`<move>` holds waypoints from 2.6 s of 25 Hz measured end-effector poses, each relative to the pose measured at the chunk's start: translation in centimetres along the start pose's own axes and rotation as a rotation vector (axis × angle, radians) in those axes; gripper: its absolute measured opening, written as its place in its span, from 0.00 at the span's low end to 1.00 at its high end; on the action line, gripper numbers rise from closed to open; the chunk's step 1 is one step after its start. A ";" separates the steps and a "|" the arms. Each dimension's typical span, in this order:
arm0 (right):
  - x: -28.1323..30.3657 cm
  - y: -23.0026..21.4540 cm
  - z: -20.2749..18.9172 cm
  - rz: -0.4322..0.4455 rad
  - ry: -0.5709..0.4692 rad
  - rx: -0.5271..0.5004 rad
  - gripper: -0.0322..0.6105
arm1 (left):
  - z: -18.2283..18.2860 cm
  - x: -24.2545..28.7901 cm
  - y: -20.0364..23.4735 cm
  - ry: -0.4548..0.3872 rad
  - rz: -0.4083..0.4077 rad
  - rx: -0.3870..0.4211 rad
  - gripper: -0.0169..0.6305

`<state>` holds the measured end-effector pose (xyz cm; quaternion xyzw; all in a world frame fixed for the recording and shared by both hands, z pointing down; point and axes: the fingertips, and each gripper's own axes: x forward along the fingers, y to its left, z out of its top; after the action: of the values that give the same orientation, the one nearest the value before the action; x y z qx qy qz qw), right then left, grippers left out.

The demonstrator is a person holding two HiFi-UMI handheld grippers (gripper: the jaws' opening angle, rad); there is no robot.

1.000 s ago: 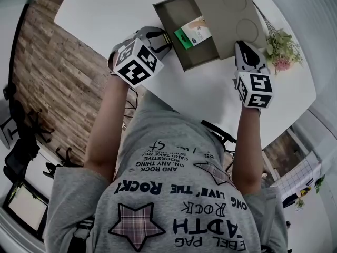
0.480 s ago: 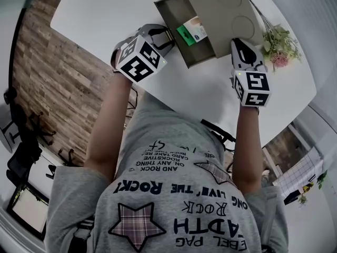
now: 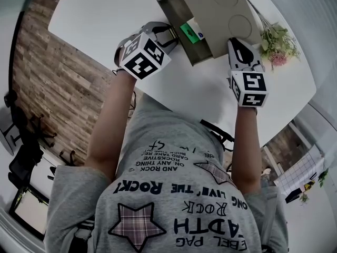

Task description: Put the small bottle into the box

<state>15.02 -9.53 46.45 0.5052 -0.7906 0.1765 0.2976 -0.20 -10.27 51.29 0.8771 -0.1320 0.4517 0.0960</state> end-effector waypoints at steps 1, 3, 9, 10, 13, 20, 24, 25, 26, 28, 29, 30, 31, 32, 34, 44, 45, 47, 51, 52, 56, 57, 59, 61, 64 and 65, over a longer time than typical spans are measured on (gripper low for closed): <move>0.0 0.0 0.0 -0.001 0.000 0.001 0.11 | 0.2 0.2 0.0 -0.002 -0.001 -0.002 0.30; -0.1 -0.1 -0.1 -0.001 0.001 0.004 0.11 | 0.7 0.6 0.0 -0.006 0.000 -0.003 0.30; 0.0 -0.1 0.0 -0.001 0.001 0.005 0.11 | 2.1 1.2 0.0 -0.016 -0.003 -0.006 0.30; 0.0 -0.1 0.0 -0.001 0.000 0.006 0.11 | 2.3 1.3 0.0 -0.015 -0.003 -0.008 0.30; 0.0 -0.2 0.0 -0.001 -0.004 0.009 0.11 | 2.6 1.8 -0.1 -0.015 0.000 -0.016 0.30; 0.0 -0.3 0.0 0.002 -0.009 0.008 0.11 | 3.4 2.5 0.0 -0.013 0.005 -0.017 0.30; -0.2 -0.1 0.2 0.003 -0.013 0.008 0.11 | 4.0 2.6 0.0 -0.020 0.003 -0.015 0.30; -0.2 -0.1 0.2 0.003 -0.013 0.008 0.11 | 4.2 2.7 0.0 -0.022 0.003 -0.015 0.30; -0.2 -0.1 0.2 0.003 -0.012 0.008 0.11 | 4.3 2.8 0.0 -0.023 0.003 -0.015 0.30; -0.2 -0.1 0.1 0.004 -0.009 0.007 0.11 | 4.5 3.0 0.0 -0.024 0.002 -0.014 0.30; -0.2 -0.1 0.1 0.005 -0.009 0.007 0.11 | 4.6 3.0 0.0 -0.025 0.001 -0.014 0.30; -0.2 0.0 0.1 0.005 -0.010 0.006 0.11 | 4.6 3.1 0.0 -0.025 0.000 -0.014 0.30; -0.2 0.1 0.2 0.005 -0.011 0.005 0.11 | 4.6 3.1 0.1 -0.025 0.000 -0.015 0.30; -0.1 0.1 0.1 0.005 -0.010 0.004 0.11 | 4.6 3.2 0.1 -0.025 -0.001 -0.015 0.30; -0.2 0.0 0.1 0.006 -0.008 0.002 0.11 | 4.8 3.4 0.0 -0.022 -0.003 -0.016 0.30; -0.3 -0.3 0.1 0.005 -0.015 0.004 0.11 | 5.8 4.4 0.1 -0.012 -0.006 -0.004 0.30; -0.2 -0.3 0.0 0.006 -0.015 0.004 0.11 | 5.8 4.4 0.1 -0.010 -0.007 -0.004 0.30; -0.2 -0.3 0.0 0.007 -0.015 0.004 0.11 | 5.8 4.6 0.1 -0.007 -0.008 -0.004 0.30; -0.1 -0.4 -0.1 0.008 -0.015 0.004 0.11 | 5.9 4.7 0.2 -0.008 -0.010 -0.006 0.30; -0.1 -0.4 -0.1 0.008 -0.015 0.004 0.11 | 5.9 4.7 0.2 -0.008 -0.010 -0.007 0.30; 0.0 -0.4 -0.1 0.006 -0.012 0.002 0.11 | 5.8 4.8 0.2 -0.010 -0.013 -0.014 0.30; 0.0 -0.4 -0.2 0.004 -0.012 -0.003 0.11 | 5.9 4.8 0.2 -0.011 -0.015 -0.016 0.30; -0.2 -0.4 -0.2 -0.003 -0.011 -0.029 0.11 | 5.9 4.8 0.1 -0.014 -0.022 -0.025 0.30; -0.2 -0.3 -0.1 -0.008 -0.010 -0.051 0.11 | 5.9 4.8 0.1 -0.019 -0.040 -0.046 0.30; -0.1 -0.4 -0.1 -0.009 0.001 -0.040 0.11 | 5.6 4.8 0.1 -0.025 -0.063 -0.101 0.30; -0.1 -0.4 -0.1 -0.011 0.005 -0.026 0.11 | 5.4 4.6 0.2 -0.028 -0.065 -0.119 0.30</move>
<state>15.47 -9.57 46.40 0.5050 -0.7894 0.1658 0.3072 6.50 -12.65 51.96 0.8798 -0.1314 0.4275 0.1609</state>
